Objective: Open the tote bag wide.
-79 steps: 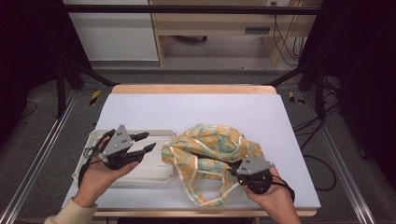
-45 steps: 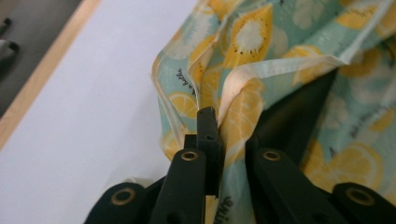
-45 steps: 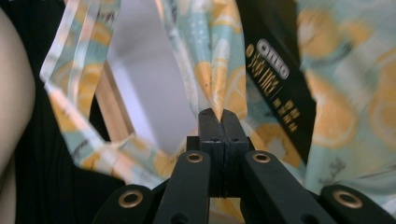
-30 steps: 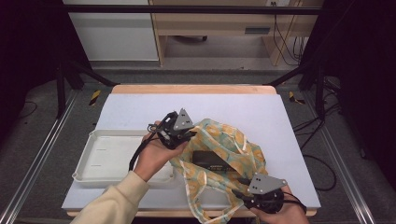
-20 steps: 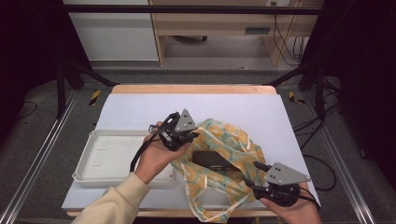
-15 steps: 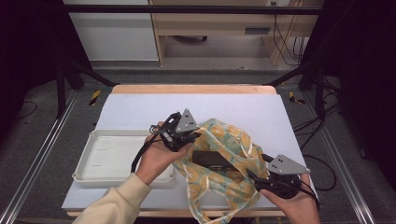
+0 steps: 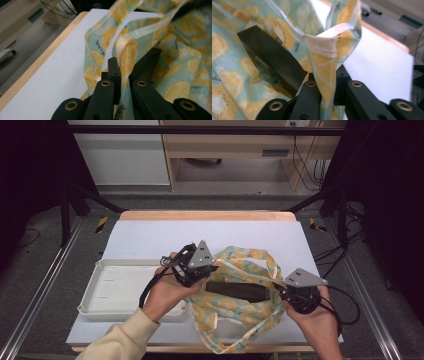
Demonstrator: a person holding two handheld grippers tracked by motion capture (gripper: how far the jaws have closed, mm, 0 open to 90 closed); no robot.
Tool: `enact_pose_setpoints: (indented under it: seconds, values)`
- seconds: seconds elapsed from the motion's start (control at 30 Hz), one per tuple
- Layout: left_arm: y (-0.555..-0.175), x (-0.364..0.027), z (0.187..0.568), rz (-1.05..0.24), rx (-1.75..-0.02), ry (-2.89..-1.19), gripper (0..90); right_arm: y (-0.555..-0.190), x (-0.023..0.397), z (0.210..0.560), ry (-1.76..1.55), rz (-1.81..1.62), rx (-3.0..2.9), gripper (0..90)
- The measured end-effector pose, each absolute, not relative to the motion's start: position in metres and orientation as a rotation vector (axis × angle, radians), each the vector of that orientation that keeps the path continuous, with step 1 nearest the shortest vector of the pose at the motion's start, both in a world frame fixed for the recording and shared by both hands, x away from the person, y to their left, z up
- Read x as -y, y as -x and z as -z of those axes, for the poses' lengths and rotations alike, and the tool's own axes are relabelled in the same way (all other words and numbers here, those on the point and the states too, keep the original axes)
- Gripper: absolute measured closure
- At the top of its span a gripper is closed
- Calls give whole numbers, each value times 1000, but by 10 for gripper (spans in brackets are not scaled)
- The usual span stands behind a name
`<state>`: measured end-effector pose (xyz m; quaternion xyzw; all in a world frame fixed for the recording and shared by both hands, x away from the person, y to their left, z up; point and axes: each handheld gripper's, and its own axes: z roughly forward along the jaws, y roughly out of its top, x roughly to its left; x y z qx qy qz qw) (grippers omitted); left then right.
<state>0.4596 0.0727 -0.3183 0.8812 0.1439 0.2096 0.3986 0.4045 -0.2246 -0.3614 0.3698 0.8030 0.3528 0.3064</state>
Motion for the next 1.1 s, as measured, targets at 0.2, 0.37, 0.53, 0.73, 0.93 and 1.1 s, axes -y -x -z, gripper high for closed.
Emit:
enact_pose_setpoints:
  seconds: [0.2, 0.37, 0.53, 0.73, 0.93, 1.1]
  values:
    - [-469, -58, 338, -511, -362, -2306, 900, -414, 236, 362, -966, -884, -2122, 880]
    - [-474, -52, 347, -513, -380, -2328, 900, -427, 241, 383, -1009, -870, -2160, 755]
    - [-480, -51, 349, -531, -410, -2315, 900, -421, 241, 383, -1027, -883, -2138, 501]
    - [-486, -53, 344, -529, -455, -2254, 900, -415, 235, 374, -1003, -951, -2129, 255]
    - [-498, -53, 343, -548, -488, -2239, 900, -426, 230, 368, -1009, -996, -2143, 281]
    - [-515, -54, 349, -513, -524, -2240, 900, -443, 230, 373, -1009, -960, -2179, 634]
